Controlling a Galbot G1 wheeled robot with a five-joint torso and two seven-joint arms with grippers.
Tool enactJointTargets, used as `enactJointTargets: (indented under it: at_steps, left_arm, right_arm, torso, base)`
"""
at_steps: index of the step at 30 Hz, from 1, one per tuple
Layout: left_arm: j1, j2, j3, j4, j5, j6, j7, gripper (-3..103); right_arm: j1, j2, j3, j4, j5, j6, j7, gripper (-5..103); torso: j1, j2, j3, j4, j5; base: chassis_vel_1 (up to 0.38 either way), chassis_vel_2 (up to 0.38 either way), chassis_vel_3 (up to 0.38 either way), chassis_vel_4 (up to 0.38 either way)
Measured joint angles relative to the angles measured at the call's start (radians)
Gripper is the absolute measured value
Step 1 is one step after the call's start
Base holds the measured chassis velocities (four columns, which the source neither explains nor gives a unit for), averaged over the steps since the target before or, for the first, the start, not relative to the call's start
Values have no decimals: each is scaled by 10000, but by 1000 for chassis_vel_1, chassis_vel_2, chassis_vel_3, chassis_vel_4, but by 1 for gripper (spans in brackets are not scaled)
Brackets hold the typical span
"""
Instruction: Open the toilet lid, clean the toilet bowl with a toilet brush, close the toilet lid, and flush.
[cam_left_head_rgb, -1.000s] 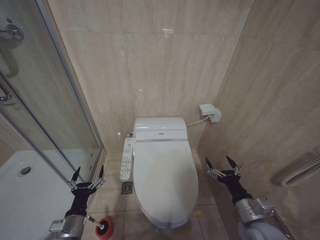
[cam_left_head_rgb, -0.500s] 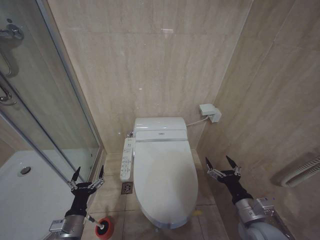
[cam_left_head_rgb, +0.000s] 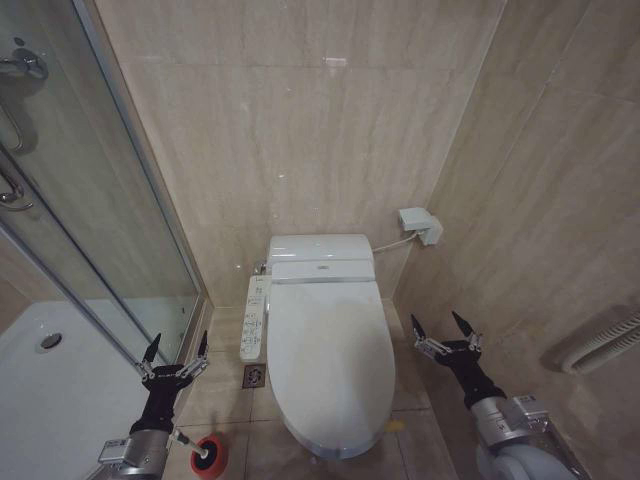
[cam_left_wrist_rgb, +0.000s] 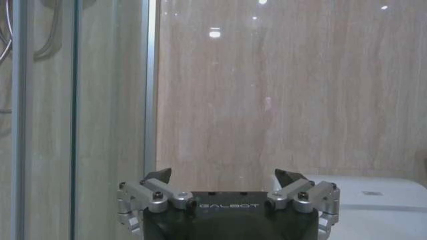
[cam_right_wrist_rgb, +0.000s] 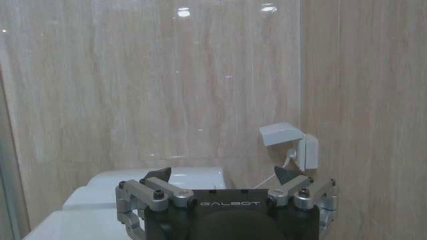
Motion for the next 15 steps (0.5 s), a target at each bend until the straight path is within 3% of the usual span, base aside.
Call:
enactJointTargets:
  at_steps: [15]
  left_arm:
    - [0, 0, 0, 0, 0, 0, 0, 100]
  right_arm:
    - [0, -1, 0, 1, 2, 1, 0, 100]
  torso:
    - [0, 0, 0, 0, 0]
  base:
    - [0, 0, 0, 0]
